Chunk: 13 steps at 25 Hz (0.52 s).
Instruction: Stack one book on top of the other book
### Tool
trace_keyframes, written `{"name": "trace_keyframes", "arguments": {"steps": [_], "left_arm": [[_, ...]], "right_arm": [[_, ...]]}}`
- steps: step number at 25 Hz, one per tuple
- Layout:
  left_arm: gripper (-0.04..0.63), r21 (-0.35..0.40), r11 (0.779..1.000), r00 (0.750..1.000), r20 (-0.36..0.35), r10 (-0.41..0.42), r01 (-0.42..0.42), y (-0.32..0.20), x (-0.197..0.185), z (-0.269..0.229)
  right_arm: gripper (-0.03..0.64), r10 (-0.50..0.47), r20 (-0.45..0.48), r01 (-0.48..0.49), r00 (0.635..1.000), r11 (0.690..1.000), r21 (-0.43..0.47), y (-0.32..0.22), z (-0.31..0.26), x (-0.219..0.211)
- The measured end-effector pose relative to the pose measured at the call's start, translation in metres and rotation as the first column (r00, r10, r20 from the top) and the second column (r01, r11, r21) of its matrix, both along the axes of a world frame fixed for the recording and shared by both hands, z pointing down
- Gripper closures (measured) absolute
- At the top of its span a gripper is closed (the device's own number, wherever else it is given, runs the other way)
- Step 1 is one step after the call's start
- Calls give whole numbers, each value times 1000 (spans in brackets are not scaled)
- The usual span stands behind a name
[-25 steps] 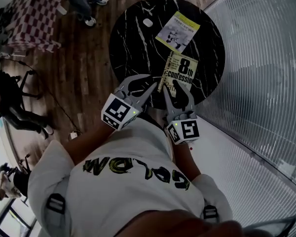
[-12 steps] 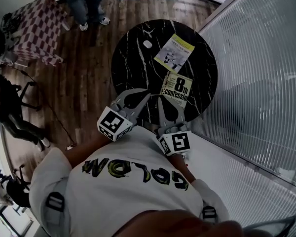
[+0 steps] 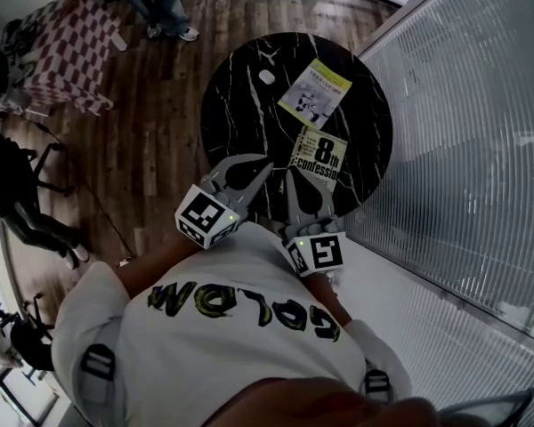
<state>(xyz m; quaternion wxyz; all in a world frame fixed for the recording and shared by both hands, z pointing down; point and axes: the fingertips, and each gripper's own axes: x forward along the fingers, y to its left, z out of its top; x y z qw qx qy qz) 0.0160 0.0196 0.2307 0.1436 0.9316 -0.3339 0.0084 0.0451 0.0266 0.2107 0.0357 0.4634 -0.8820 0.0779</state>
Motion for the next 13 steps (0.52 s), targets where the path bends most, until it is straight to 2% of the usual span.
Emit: {"name": "trace_keyframes", "arguments": {"steps": [13], "left_arm": [[591, -26, 1000, 1000, 14, 3, -2, 1, -4, 11]], "right_arm": [[614, -6, 10, 6, 1000, 1000, -21, -1, 5, -5]]}}
